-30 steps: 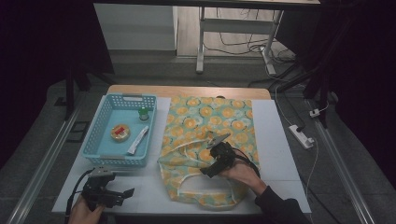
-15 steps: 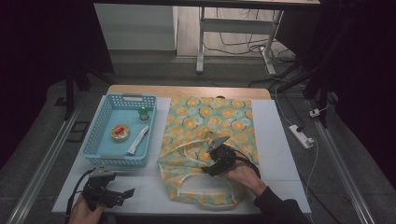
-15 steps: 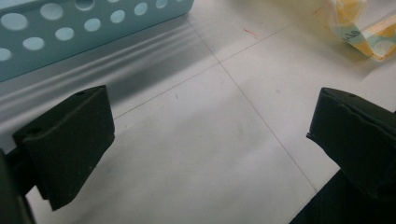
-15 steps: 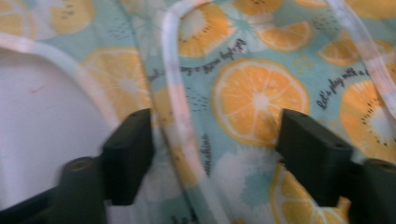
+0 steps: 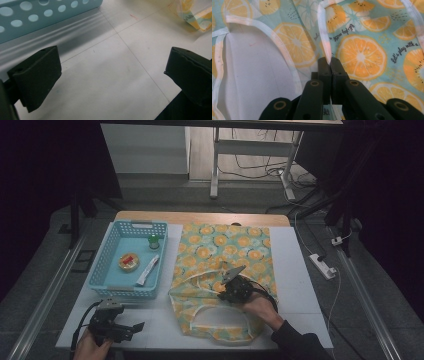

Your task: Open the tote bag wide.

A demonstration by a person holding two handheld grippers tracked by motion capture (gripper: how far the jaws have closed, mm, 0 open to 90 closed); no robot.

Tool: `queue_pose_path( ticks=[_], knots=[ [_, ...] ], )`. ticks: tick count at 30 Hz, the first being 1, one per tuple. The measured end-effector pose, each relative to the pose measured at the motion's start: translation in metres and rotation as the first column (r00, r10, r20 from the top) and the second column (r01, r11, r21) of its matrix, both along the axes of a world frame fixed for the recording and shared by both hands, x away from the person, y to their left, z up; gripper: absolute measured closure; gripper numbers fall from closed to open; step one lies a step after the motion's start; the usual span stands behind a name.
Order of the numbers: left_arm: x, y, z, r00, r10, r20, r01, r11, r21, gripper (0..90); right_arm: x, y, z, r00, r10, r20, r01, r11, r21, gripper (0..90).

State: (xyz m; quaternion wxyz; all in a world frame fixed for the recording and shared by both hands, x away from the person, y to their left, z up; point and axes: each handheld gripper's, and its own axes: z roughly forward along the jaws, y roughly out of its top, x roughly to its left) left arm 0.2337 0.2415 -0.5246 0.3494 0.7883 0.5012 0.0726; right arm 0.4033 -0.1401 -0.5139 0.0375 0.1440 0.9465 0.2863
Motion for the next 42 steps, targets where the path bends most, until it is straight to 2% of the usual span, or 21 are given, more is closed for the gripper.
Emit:
queue_pose_path(
  ticks=[4, 8, 15, 17, 25, 33, 37, 42],
  knots=[
    [0.0, 0.0, 0.0, 1.0, 0.0, 0.0, 0.0, 1.0, -0.002, 0.5, 0.001, 0.0, 0.001, 1.0, 0.002, 0.001, -0.002, 1.0, -0.001, 89.8],
    [0.0, 0.0, 0.0, 1.0, -0.002, -0.003, 0.002, 1.0, -0.002, 0.5, 0.002, -0.001, 0.008, 0.9999, -0.009, 0.009, 0.009, 0.9995, 0.031, 90.0],
    [0.001, 0.0, 0.0, 1.0, -0.002, -0.005, 0.002, 1.0, -0.003, 0.5, 0.004, -0.004, 0.017, 0.9992, -0.008, 0.04, 0.006, 0.9985, 0.055, 90.0],
    [0.001, 0.0, 0.0, 1.0, -0.002, -0.006, 0.002, 1.0, -0.003, 0.5, 0.005, -0.004, 0.019, 0.9995, -0.018, 0.027, 0.017, 0.9976, 0.067, 90.0],
    [0.001, 0.0, 0.0, 1.0, -0.001, -0.009, 0.001, 1.0, -0.005, 0.5, 0.01, -0.007, 0.033, 0.9978, -0.066, 0.003, 0.065, 0.9886, 0.136, 90.0],
    [0.001, 0.0, 0.0, 0.9999, -0.002, -0.012, 0.002, 1.0, -0.008, 0.5, 0.015, -0.007, 0.049, 0.9973, -0.071, 0.022, 0.066, 0.9823, 0.175, 90.0],
    [0.001, 0.0, -0.001, 0.9999, -0.005, -0.012, 0.005, 1.0, -0.009, 0.4, 0.015, -0.005, 0.055, 0.9968, -0.07, 0.038, 0.062, 0.9829, 0.173, 90.0],
    [0.001, 0.0, -0.001, 0.9999, -0.006, -0.008, 0.006, 1.0, -0.005, 0.4, 0.019, -0.007, 0.065, 0.9953, -0.087, 0.043, 0.076, 0.9743, 0.212, 90.0]
  ],
)
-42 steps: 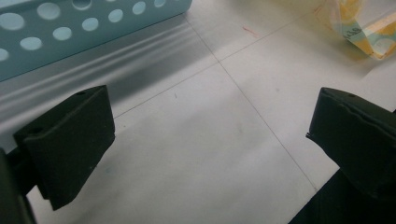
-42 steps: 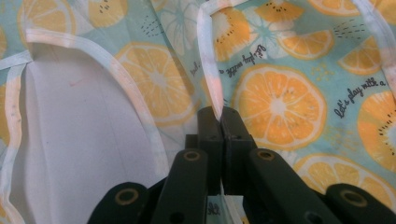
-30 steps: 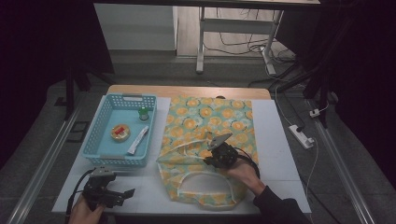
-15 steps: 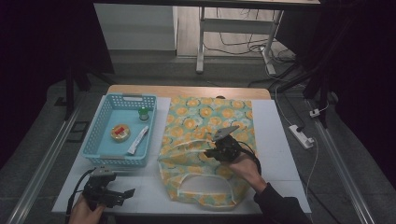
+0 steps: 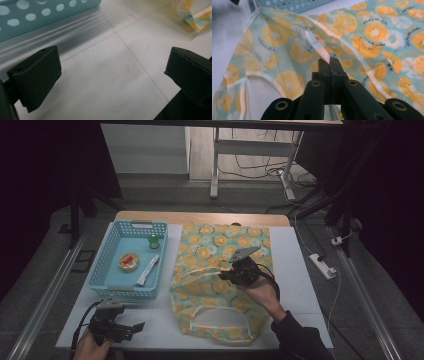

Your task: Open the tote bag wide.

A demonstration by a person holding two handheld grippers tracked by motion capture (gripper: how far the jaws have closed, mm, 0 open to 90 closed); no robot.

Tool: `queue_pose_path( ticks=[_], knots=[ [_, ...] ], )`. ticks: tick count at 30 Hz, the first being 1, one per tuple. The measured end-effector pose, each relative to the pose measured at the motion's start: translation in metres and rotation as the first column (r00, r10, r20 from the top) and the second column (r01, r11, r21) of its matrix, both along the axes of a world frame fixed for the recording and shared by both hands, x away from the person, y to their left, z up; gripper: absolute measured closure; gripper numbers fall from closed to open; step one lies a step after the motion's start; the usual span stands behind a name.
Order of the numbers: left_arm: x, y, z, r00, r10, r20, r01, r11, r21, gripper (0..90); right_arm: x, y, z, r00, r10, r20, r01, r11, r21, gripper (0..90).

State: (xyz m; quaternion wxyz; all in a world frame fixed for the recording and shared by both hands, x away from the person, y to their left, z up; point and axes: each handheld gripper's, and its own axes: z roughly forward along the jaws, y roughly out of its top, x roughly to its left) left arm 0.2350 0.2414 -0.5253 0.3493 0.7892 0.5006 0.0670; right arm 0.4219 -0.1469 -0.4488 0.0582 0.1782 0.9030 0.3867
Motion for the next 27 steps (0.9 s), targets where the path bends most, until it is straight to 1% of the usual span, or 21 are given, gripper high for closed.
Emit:
queue_pose_path(
  ticks=[8, 15, 18, 22, 27],
  knots=[
    [0.001, 0.0, 0.0, 1.0, 0.002, -0.006, -0.002, 1.0, -0.002, 0.4, 0.004, -0.001, 0.014, 0.9998, -0.016, 0.013, 0.015, 0.9988, 0.046, 90.0],
    [0.001, 0.001, 0.0, 0.9999, 0.004, -0.01, -0.004, 1.0, -0.006, 0.4, 0.013, 0.0, 0.024, 0.9996, -0.029, -0.005, 0.029, 0.9977, 0.061, 90.0],
    [0.001, 0.001, 0.0, 0.9999, 0.003, -0.01, -0.003, 1.0, -0.006, 0.4, 0.017, 0.001, 0.031, 0.9994, -0.034, -0.006, 0.035, 0.9968, 0.072, 90.0],
    [0.001, 0.001, 0.0, 0.9999, 0.005, -0.01, -0.005, 1.0, -0.007, 0.3, 0.019, 0.004, 0.039, 0.9992, -0.039, 0.012, 0.038, 0.9955, 0.087, 90.0],
    [0.001, 0.001, 0.0, 0.9999, 0.004, -0.01, -0.004, 1.0, -0.007, 0.3, 0.02, 0.007, 0.046, 0.9985, -0.041, 0.036, 0.038, 0.9961, 0.08, 90.0]
  ],
)
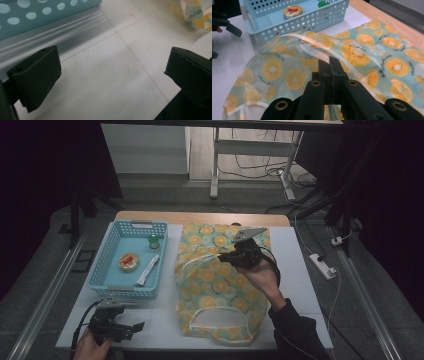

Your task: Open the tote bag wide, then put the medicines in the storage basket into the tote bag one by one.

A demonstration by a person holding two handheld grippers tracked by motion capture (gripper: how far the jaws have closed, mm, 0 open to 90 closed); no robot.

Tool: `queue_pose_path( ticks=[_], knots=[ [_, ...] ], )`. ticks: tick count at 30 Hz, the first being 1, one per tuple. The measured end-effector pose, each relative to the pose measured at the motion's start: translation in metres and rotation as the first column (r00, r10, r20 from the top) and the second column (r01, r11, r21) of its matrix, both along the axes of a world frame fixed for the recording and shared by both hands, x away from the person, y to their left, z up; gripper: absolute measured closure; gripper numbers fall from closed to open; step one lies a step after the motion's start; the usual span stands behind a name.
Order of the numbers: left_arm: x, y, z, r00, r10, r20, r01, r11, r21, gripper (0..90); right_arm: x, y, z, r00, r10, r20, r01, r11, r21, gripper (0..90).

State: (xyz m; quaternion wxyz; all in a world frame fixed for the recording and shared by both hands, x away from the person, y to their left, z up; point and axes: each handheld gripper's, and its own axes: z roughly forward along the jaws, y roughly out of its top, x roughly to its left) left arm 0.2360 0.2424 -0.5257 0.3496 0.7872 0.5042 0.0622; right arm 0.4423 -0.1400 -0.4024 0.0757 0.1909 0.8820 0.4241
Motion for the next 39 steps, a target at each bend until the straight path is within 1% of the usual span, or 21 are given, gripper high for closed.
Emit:
queue_pose_path(
  ticks=[4, 11, 14, 26, 29, 34, 39],
  knots=[
    [0.0003, 0.0001, 0.0001, 1.0, -0.002, -0.002, 0.002, 1.0, 0.001, 0.3, 0.0002, 0.001, 0.0039, 0.9999, 0.0, 0.01, 0.0, 1.0, 0.008, 90.0],
    [0.0005, -0.0005, 0.0001, 1.0, -0.003, -0.001, 0.003, 1.0, 0.002, 0.4, -0.0002, -0.0006, 0.0089, 0.9997, -0.004, 0.025, 0.003, 0.9991, 0.042, 90.0],
    [0.0006, -0.0005, 0.0001, 1.0, -0.003, -0.001, 0.003, 1.0, 0.002, 0.3, -0.0008, -0.0008, 0.0098, 0.9995, -0.005, 0.033, 0.003, 0.9989, 0.048, 90.0],
    [0.0005, -0.0004, 0.0005, 1.0, -0.004, 0.005, 0.004, 1.0, -0.003, 0.0, 0.0008, -0.0034, 0.006, 0.9996, -0.005, 0.029, 0.004, 0.9989, 0.047, 90.0],
    [0.0007, 0.0004, 0.0004, 1.0, -0.001, 0.003, 0.001, 1.0, -0.008, 0.0, 0.0004, -0.0034, 0.0059, 0.9995, -0.006, 0.032, 0.005, 0.9988, 0.048, 90.0],
    [-0.0002, 0.0025, 0.0009, 0.9999, 0.003, 0.01, -0.003, 0.9997, -0.026, 0.0, 0.0, -0.0026, 0.0057, 0.9994, -0.004, 0.035, 0.002, 0.9988, 0.049, 90.0],
    [-0.0003, 0.0037, 0.0013, 0.9999, 0.009, 0.014, -0.008, 0.9993, -0.035, 0.0, -0.0009, -0.0015, 0.0046, 0.9993, 0.001, 0.038, -0.003, 0.999, 0.044, 90.0]
  ],
)
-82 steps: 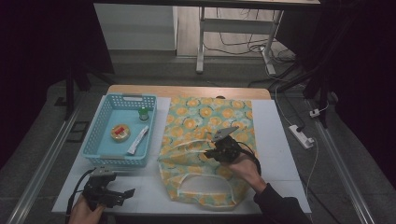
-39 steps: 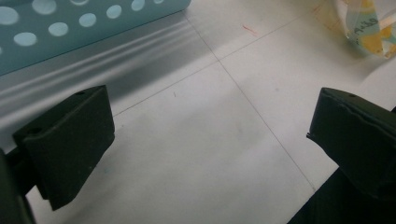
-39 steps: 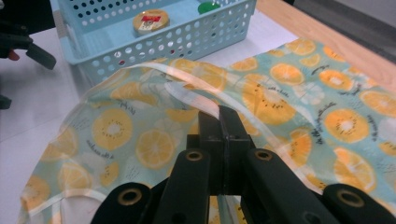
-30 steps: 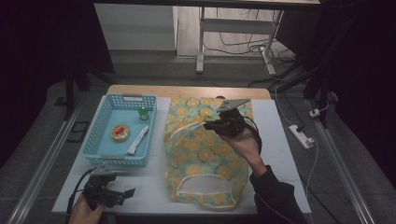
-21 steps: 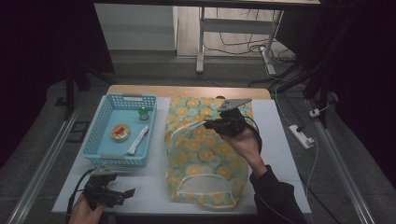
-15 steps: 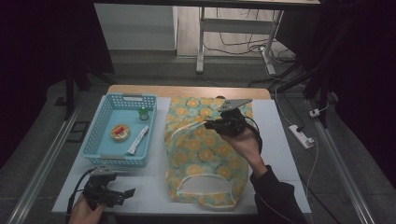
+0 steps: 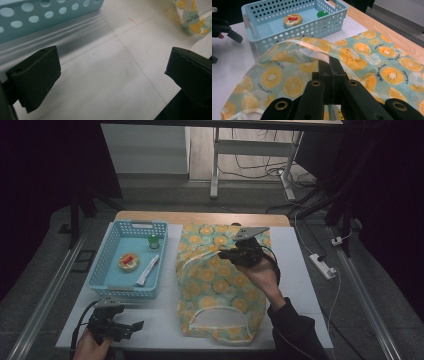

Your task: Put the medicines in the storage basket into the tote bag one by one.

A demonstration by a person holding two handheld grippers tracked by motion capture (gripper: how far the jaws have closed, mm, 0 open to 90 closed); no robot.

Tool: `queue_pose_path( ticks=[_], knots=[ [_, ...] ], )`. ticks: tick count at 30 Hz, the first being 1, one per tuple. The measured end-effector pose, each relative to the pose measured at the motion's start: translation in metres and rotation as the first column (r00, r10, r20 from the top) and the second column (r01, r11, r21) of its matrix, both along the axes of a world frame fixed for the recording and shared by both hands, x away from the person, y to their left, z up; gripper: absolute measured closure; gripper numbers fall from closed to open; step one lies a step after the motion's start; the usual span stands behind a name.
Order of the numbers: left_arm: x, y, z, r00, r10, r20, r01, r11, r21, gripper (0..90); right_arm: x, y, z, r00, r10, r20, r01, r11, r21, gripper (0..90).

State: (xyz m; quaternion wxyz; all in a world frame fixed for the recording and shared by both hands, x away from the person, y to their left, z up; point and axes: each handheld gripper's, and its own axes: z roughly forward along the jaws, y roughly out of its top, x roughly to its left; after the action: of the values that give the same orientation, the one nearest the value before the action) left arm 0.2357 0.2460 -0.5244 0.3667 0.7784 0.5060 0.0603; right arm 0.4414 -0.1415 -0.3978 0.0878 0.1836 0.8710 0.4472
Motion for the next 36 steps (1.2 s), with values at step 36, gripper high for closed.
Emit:
queue_pose_path(
  ticks=[36],
  knots=[
    [0.002, 0.027, 0.041, 0.9862, 0.009, 0.165, 0.004, 0.997, -0.078, 0.0, 0.001, -0.004, -0.003, 0.9999, 0.01, 0.007, -0.01, 0.9999, -0.005, 90.0]
  ],
)
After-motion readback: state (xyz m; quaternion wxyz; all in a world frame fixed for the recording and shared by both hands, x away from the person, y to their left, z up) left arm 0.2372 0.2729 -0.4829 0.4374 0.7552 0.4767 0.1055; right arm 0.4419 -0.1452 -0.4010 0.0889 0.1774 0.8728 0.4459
